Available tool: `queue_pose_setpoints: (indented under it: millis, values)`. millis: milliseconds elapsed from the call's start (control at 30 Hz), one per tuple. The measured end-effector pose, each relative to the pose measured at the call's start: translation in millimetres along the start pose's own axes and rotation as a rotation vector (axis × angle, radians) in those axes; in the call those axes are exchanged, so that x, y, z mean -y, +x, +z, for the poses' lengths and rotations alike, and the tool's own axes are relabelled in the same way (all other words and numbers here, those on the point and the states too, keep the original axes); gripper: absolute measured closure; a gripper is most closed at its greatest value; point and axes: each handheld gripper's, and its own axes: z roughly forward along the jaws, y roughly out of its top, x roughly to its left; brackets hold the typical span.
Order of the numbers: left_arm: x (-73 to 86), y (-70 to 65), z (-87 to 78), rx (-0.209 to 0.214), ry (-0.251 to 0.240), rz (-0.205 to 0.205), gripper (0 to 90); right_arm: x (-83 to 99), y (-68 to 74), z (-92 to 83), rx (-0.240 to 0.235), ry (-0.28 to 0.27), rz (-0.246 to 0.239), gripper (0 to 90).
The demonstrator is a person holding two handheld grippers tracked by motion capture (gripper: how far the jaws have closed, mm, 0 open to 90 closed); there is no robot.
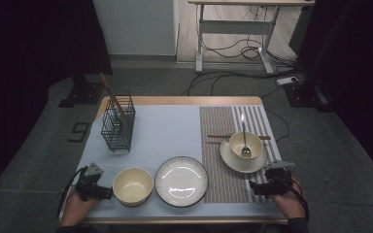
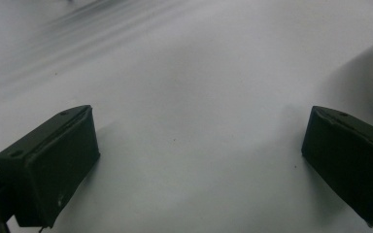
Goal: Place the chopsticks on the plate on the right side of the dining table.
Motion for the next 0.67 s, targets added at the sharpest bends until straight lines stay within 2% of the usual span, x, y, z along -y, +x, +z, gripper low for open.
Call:
queue_pose_setpoints:
  millis: [233,300,667]
  values:
    - [0.0,0.1,0.0,0.001,0.000,0.000,0.0,7.3,-3.8,10.6,-0.018,0.028,0.010,1.7]
    - [0.0,0.0,0.0,0.000,0.000,0.000,0.0,10.2,-6.2,15.9,-0.018,0.051,0.006,0.2]
    - [0.0,0.0,0.0,0.001,0.001,0.001,0.0,15.1,-7.3,17.4,-0.027,0.013,0.016,0.0]
